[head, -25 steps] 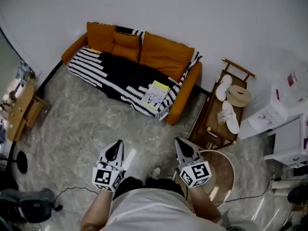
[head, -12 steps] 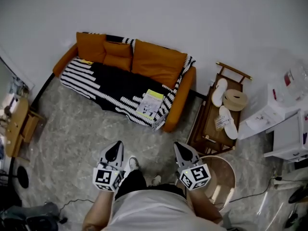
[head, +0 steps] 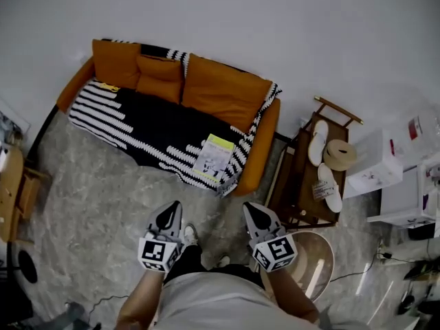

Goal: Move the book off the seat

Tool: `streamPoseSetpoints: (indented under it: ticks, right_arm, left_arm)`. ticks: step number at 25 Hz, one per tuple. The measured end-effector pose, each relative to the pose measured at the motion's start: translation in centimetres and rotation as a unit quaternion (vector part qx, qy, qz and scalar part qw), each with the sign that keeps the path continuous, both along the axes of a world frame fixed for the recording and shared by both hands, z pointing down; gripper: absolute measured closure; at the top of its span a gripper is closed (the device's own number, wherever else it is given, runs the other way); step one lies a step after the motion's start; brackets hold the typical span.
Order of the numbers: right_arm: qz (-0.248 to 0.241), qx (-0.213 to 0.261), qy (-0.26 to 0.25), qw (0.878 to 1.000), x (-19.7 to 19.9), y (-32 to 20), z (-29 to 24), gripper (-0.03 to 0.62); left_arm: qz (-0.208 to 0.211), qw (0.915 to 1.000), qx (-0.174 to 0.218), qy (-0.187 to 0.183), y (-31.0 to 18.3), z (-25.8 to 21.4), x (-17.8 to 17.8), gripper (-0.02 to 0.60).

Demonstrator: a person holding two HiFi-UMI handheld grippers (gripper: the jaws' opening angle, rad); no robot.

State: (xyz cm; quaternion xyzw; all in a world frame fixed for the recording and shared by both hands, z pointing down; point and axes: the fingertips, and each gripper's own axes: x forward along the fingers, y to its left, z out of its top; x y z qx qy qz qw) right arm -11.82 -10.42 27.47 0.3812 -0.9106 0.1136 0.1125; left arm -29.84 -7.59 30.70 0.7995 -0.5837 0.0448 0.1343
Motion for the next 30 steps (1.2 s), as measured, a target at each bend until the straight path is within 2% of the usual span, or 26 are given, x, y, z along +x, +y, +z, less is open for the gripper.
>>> streamPoseSetpoints:
  ticks: [2,6,13,16,20,23,25,27,30]
  right_arm:
    - [0.014,-0.001,0.003,1.0,-1.7,-2.0,-0.2,0.572]
    - [0.037,-0.008,0.011,0.999,-3.3,-4.6,0.3,0.572]
    - [0.051,-0.044,0.021,0.997,-2.8,-6.3,4.5,0.572]
    - [0.043,-0.07,0.02,0.996,-2.6,-7.1,7.8,0.572]
    - [0.034,-0.142,-0.027,0.989,-2.4,-9.2,14.9,0.571]
    - [0.072,-0.209,-0.083,0.972,-1.4,-11.9,21.8,0.571]
    - [0.102,-0.246,-0.111,0.958,-0.9,-13.9,26.6,0.565]
    - [0.123,-0.265,-0.115,0.95,-0.7,-16.1,31.4,0.552]
    - [0.143,-0.277,-0.105,0.944,-0.6,-19.0,37.3,0.525]
  left_arm:
    - [0.011,0.9999,-0.009,0.008,-2.5,0.4,-1.2,0.565]
    - [0.048,0.9988,-0.014,0.0,-6.7,0.8,-2.2,0.565]
    - [0.067,0.9973,-0.027,-0.012,-11.6,4.6,-2.3,0.565]
    - [0.07,0.9962,-0.049,-0.017,-12.6,6.7,-1.7,0.565]
    - [0.069,0.9958,-0.059,-0.008,-13.4,9.9,-0.8,0.565]
    - [0.075,0.9939,-0.081,-0.007,-13.8,12.5,0.1,0.565]
    - [0.076,0.9947,-0.069,0.009,-14.3,13.7,0.7,0.565]
    - [0.077,0.9949,-0.063,0.02,-14.9,15.1,1.0,0.565]
    - [0.085,0.9938,-0.069,0.021,-15.6,17.9,1.3,0.565]
